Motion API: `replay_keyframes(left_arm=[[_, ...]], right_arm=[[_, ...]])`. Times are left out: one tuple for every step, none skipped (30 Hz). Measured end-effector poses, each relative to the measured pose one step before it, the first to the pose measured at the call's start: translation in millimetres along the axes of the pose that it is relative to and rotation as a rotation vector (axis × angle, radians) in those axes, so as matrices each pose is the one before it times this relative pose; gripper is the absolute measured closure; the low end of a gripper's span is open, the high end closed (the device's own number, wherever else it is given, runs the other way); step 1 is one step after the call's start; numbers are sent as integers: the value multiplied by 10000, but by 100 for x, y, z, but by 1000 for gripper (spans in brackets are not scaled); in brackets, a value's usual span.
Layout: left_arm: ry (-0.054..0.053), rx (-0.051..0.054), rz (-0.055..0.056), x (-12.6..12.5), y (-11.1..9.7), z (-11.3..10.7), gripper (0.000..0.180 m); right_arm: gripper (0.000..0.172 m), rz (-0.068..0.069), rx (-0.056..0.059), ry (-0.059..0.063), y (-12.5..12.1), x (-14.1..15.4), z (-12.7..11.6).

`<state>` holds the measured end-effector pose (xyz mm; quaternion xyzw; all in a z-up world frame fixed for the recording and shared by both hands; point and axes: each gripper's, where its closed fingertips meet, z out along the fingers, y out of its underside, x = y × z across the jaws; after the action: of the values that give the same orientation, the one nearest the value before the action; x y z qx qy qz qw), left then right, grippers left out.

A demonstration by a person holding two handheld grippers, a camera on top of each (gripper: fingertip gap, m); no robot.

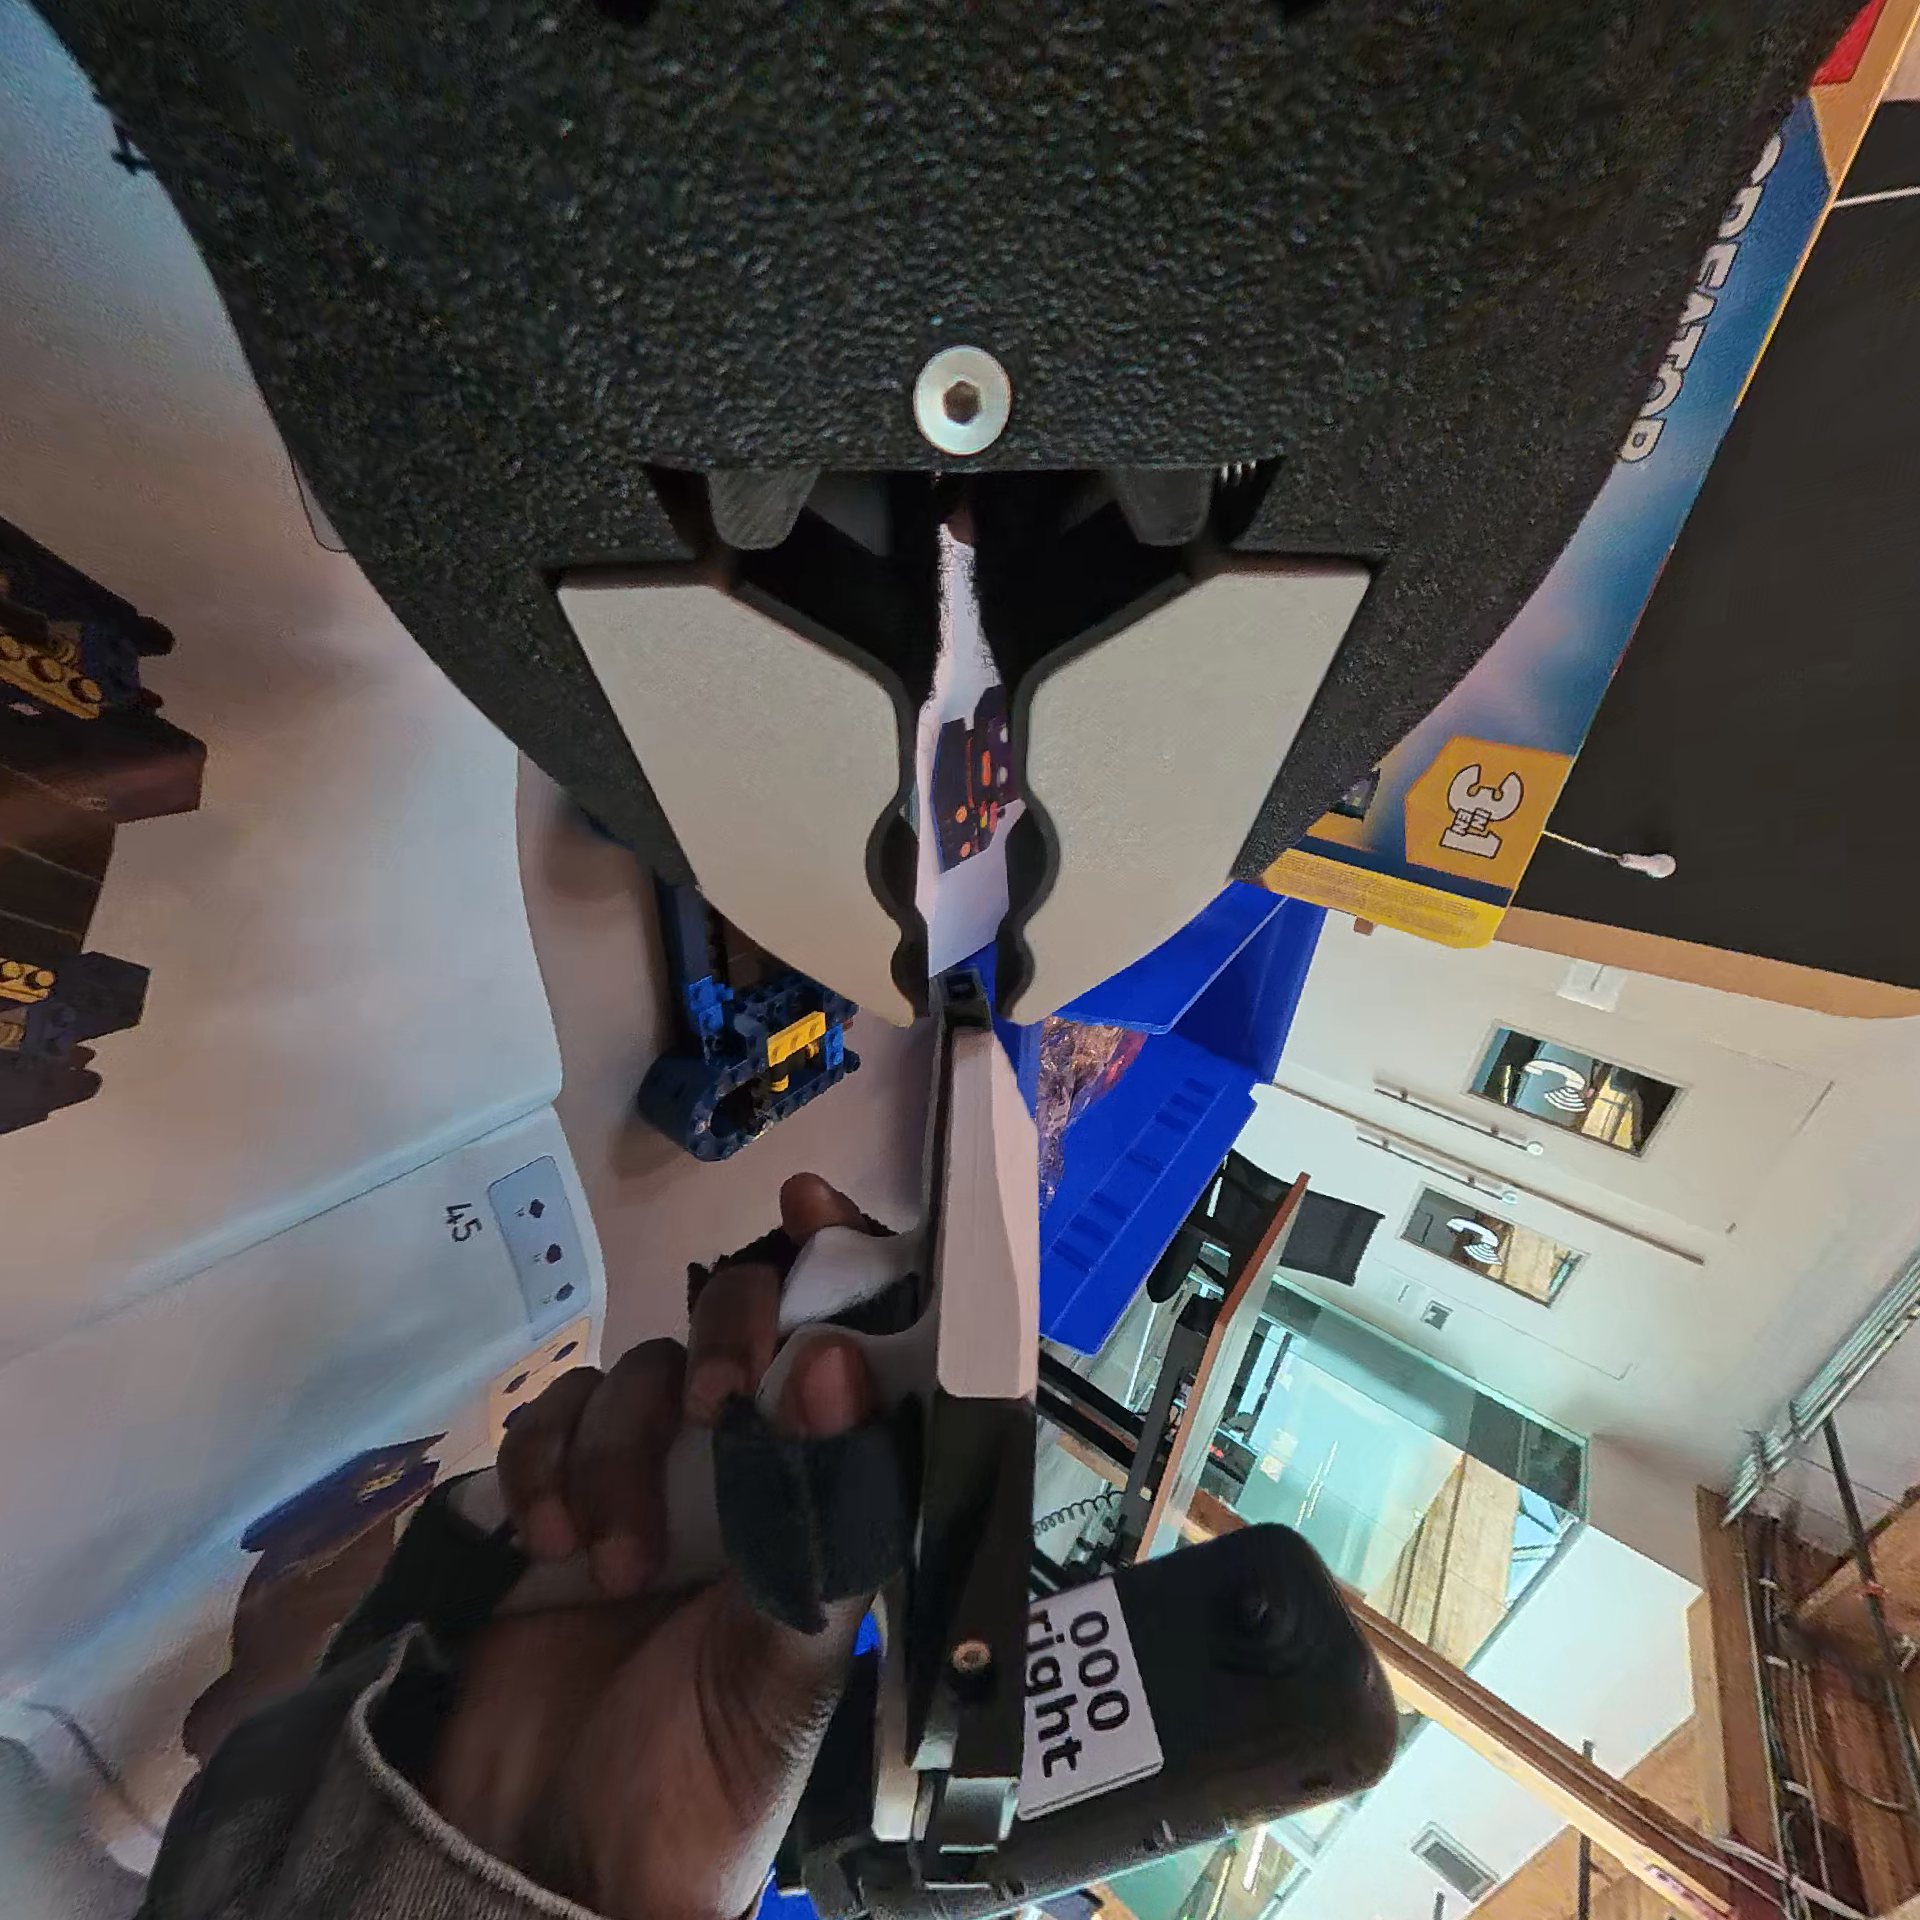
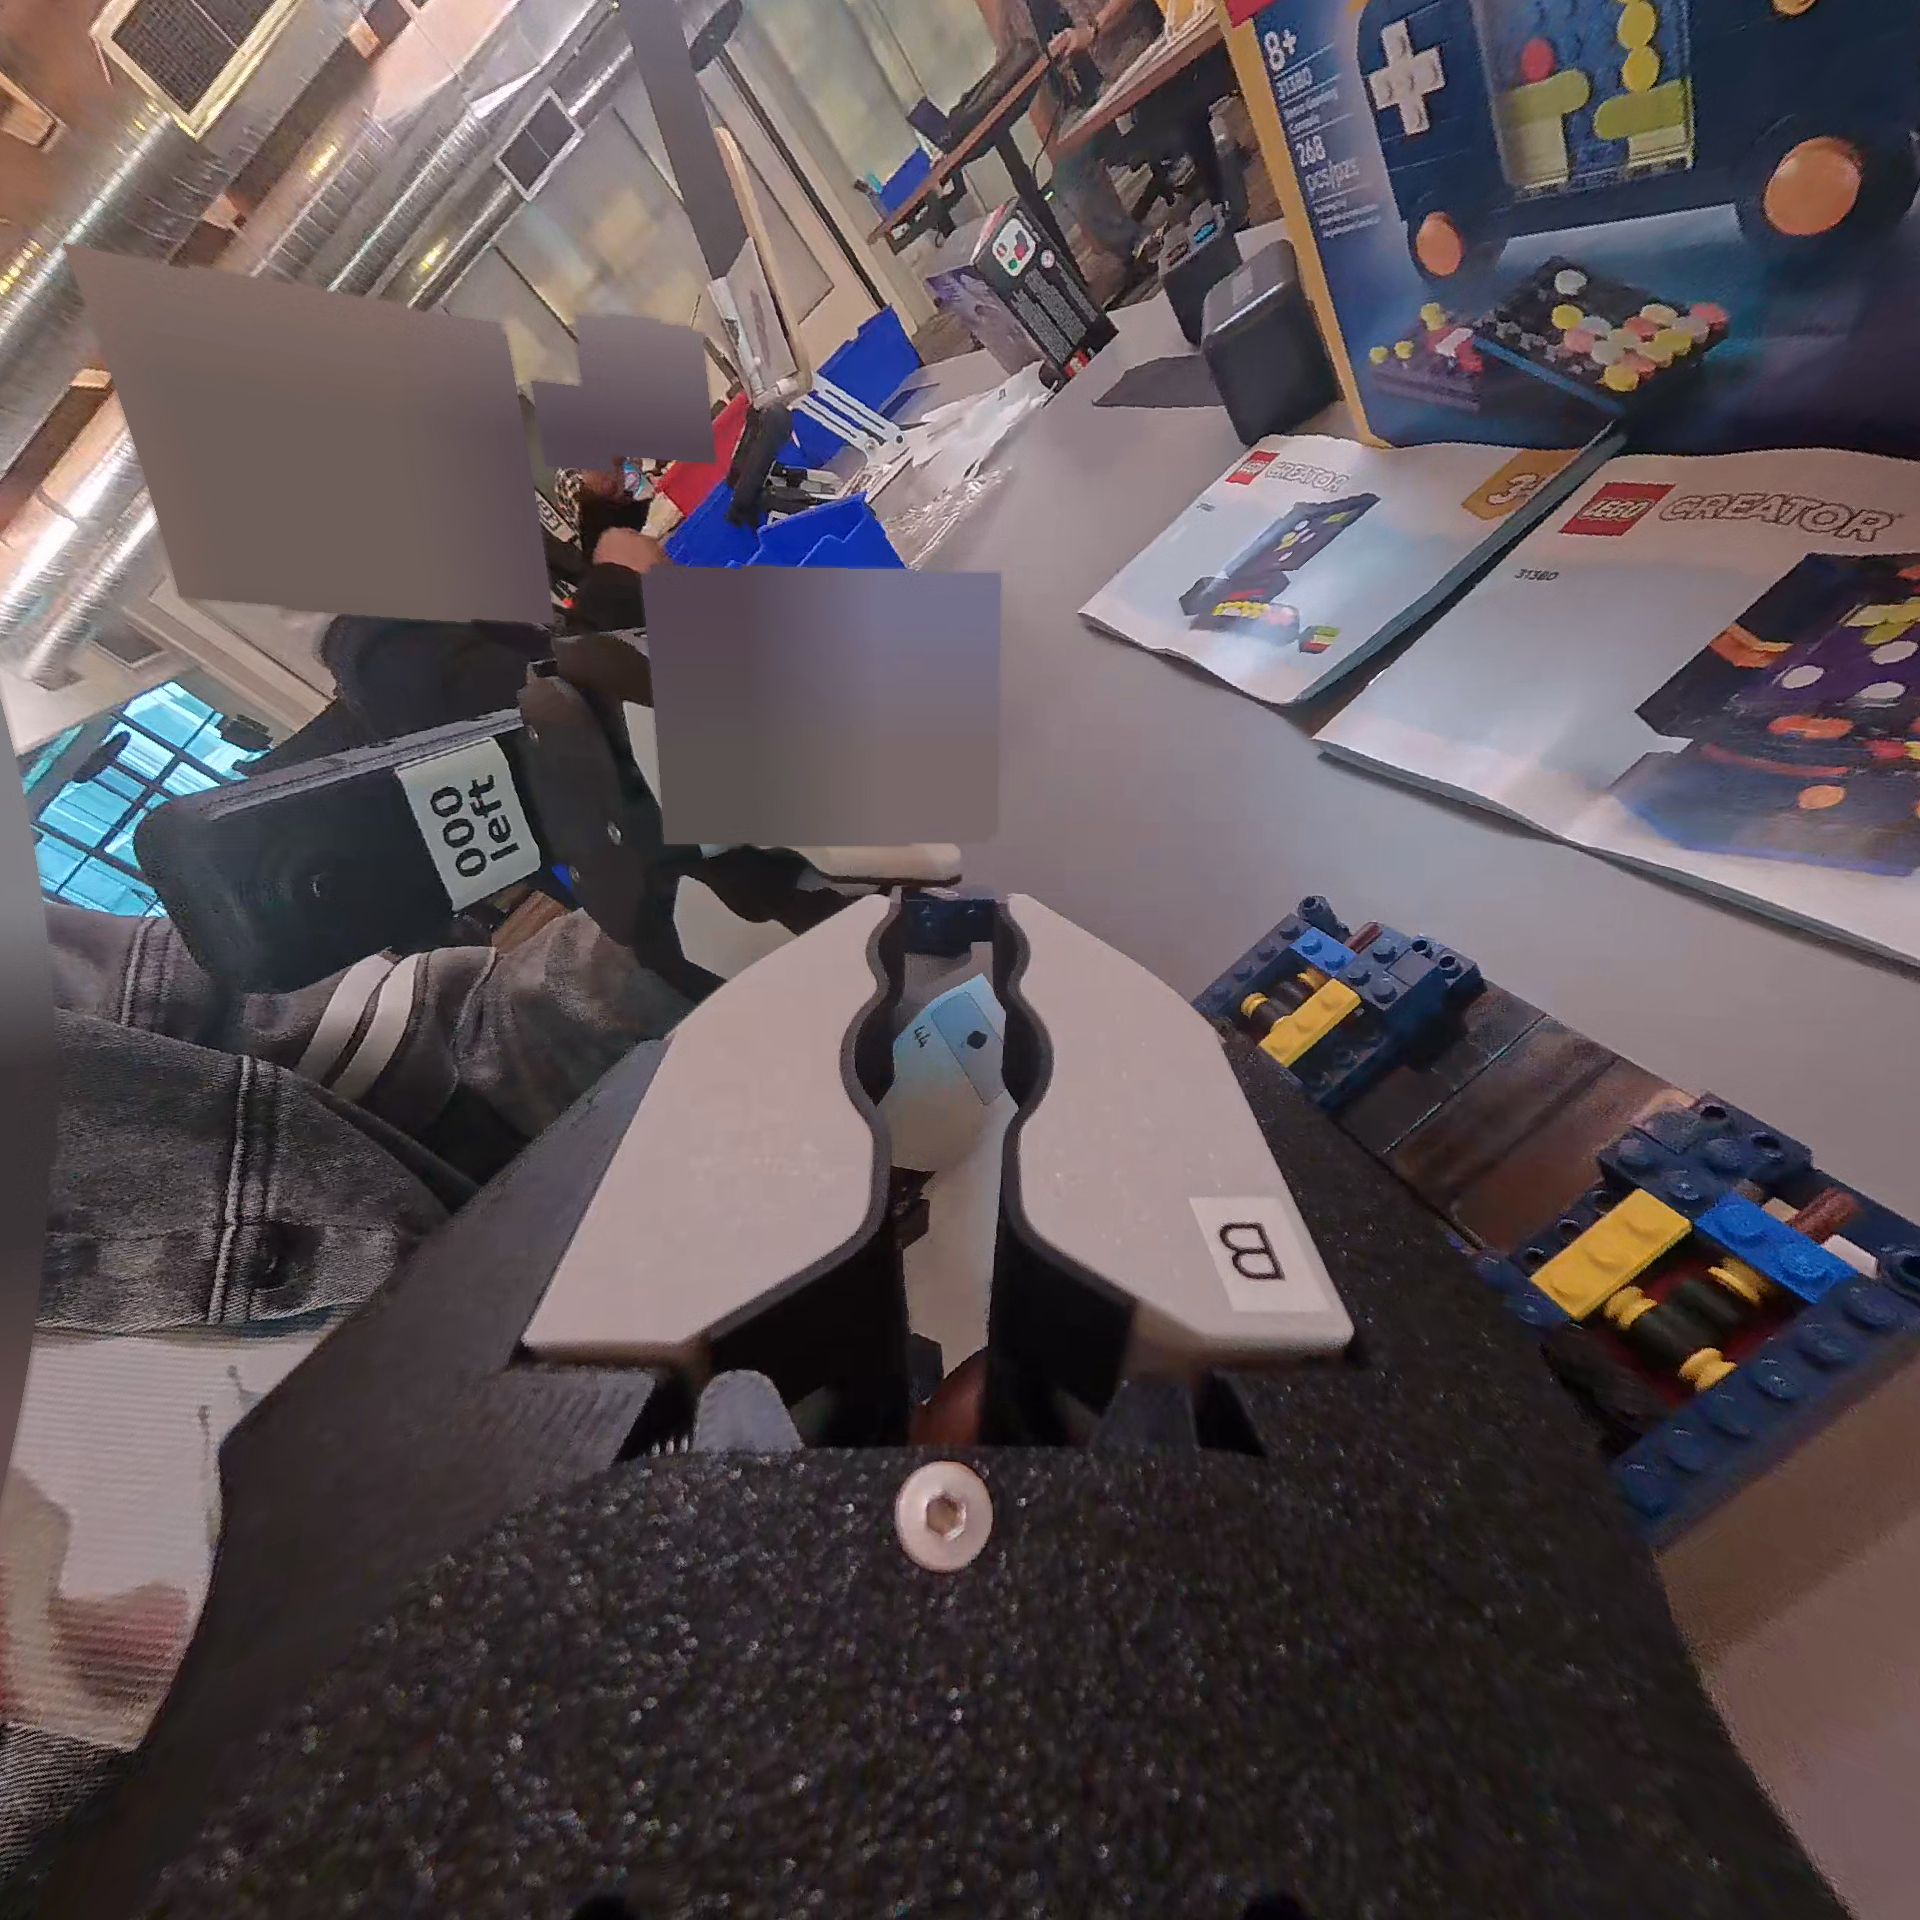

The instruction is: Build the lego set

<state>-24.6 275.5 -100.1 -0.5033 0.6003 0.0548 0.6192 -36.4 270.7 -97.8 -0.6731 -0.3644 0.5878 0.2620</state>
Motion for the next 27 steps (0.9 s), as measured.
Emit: replay_keyframes(left_arm=[[15,-45,-5,47,58,59,170],[32,-22,-59,32,62,-7,172],[78,69,-193,16,-15,-65,173],[144,163,-344,14,-107,-102,173],[163,325,-459,-55,-266,-158,173],[179,445,-611,-124,-357,-218,173],[301,497,-761,-58,-345,-248,174],[406,524,-810,44,-379,-272,174],[245,499,-716,-118,-384,-299,174],[236,400,-482,-17,-326,-263,173],[151,193,-314,-14,-142,-153,173],[144,151,-197,73,-130,-77,173],[281,230,-268,268,-233,-17,173],[552,336,-558,514,-312,46,173],[806,424,-991,637,-331,30,173],[946,518,-1190,676,-401,-56,173],[736,611,-1034,437,-523,-162,173],[545,506,-800,301,-438,-196,173],[320,281,-572,144,-237,-154,173],[270,121,-400,179,-96,-70,173],[256,89,-290,236,-78,-1,173],[189,115,-214,177,-125,41,173],[152,81,-178,147,-67,58,173],[62,-39,-99,49,83,65,173],[-63,-146,32,-82,235,54,173],[-90,-118,133,-78,185,30,173],[-158,-42,182,-152,59,-10,173]], right_arm=[[156,-7,-24,-25,45,-144,93],[156,-34,-55,56,82,-10,59],[156,-118,-38,19,36,-57,24],[156,-241,-66,-35,18,-139,-1],[155,-418,-79,-109,-50,-297,-63],[155,-612,-135,-145,-86,-384,-142],[152,-874,-161,-57,-163,-346,-237],[152,-1086,-165,186,-252,-82,-323],[156,-1253,-239,298,-267,47,-356],[158,-1317,-282,228,-268,-80,-296],[158,-1156,-298,198,-278,-64,-207],[158,-959,-265,-62,-306,-330,-103],[158,-843,-167,-240,-421,-480,-78],[158,-887,18,-258,-590,-459,-131],[159,-997,31,-171,-593,-272,-168],[158,-1077,-52,-145,-482,-176,-138],[157,-1003,-90,-223,-478,-222,-69],[154,-821,-117,-394,-475,-385,36],[151,-629,-208,-423,-334,-346,133],[149,-505,-302,-298,-128,-102,210],[148,-422,-299,-85,7,226,195],[148,-337,-144,-12,-71,329,142],[148,-234,36,-122,-226,127,111],[149,-102,74,-183,-262,4,145],[150,-38,-20,-169,-123,-48,173],[152,100,-94,12,2,187,146],[156,346,-46,87,-6,299,75]])
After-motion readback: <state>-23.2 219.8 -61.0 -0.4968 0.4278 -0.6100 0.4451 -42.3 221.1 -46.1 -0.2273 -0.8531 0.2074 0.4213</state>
